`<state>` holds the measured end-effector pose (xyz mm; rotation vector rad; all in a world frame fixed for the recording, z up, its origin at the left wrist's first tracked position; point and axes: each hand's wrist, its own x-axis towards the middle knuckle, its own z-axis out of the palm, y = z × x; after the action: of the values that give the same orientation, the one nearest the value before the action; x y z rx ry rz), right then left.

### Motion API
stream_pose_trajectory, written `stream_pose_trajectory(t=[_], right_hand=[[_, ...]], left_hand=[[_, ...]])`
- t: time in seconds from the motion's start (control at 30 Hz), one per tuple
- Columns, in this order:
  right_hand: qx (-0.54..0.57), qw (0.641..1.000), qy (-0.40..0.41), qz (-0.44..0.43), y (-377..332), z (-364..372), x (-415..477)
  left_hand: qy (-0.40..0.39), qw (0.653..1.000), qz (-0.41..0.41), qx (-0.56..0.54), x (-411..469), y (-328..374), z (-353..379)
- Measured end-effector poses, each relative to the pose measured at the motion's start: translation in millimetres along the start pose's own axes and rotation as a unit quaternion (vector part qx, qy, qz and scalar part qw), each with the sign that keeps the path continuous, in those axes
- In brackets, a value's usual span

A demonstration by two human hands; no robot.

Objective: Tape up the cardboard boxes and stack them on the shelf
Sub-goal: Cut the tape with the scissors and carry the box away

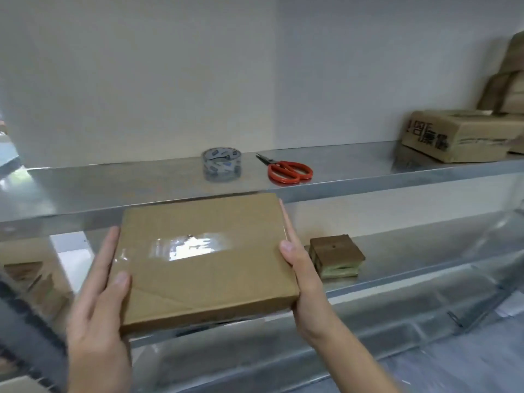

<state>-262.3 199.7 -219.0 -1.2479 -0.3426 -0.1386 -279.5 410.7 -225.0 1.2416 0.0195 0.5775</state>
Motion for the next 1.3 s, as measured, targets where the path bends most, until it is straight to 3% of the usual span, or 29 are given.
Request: stream_pose_trajectory(t=[0.3, 0.53, 0.87, 1.1, 1.3], right_hand=[[-0.041, 0.984, 0.160, 0.073, -28.3, -162.9, -127.8], [-0.063, 0.953, 0.247, 0.163, -15.9, -271.1, -159.5], [-0.100, 0.908, 0.317, 0.254, 16.3, -448.9, -73.0], [-0.140, 0.904, 0.290, 0.282, 15.7, -539.6, 13.9], [-0.152, 0.908, 0.260, 0.293, 47.6, -588.3, 44.5]], left_hand=[[-0.165, 0.982, -0.068, 0.059, -136.8, -61.8, 111.0], [-0.217, 0.964, -0.131, 0.086, -187.7, -130.9, 184.7], [-0.218, 0.952, -0.197, 0.090, -174.0, -277.2, 331.1], [-0.216, 0.953, -0.188, 0.098, -143.2, -342.1, 422.4], [-0.217, 0.942, -0.223, 0.127, -137.9, -383.0, 449.0]])
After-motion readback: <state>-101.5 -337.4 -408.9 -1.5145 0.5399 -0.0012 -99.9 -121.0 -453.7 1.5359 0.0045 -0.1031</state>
